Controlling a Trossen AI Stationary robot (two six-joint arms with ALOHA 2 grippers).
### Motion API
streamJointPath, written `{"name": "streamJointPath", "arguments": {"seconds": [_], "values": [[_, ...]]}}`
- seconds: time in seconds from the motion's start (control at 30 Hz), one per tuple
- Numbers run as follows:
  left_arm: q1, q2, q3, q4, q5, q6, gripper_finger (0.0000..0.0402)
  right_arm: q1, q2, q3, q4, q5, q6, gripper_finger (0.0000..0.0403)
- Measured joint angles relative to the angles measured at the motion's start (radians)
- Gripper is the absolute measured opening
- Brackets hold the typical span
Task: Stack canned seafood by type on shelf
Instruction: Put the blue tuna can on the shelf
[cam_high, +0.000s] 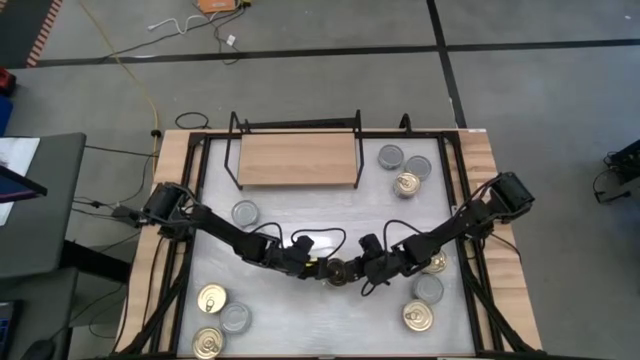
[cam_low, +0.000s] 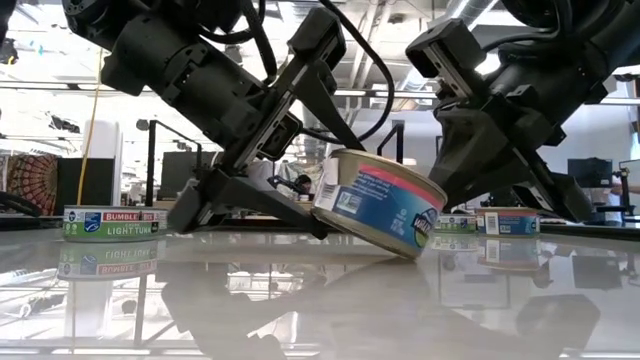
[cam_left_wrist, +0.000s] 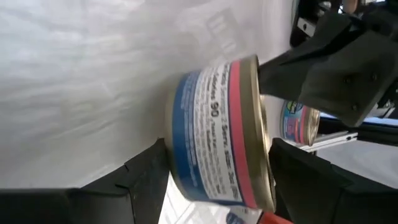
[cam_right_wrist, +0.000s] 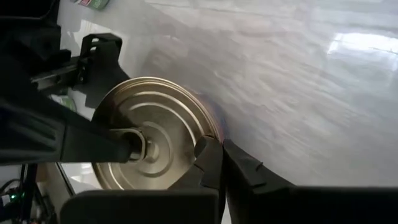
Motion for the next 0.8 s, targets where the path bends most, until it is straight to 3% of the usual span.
{"name": "streamJointPath", "arguments": {"seconds": [0.3, 0.57, 0.8], "values": [[0.003, 0.000, 0.000, 0.005, -0.019, -0.007, 0.0188, -0.004, 0.000, 0.000, 0.007, 0.000, -0.030, 0.0031], [0.003, 0.000, 0.000, 0.001, -0.035, 0.004, 0.0188, -0.011, 0.000, 0.000, 0.007, -0.001, -0.060, 0.0036], [0.008, -0.001, 0.001, -0.002, -0.046, 0.020, 0.0188, -0.022, -0.063, 0.000, -0.061, -0.002, -0.149, 0.0067]]}}
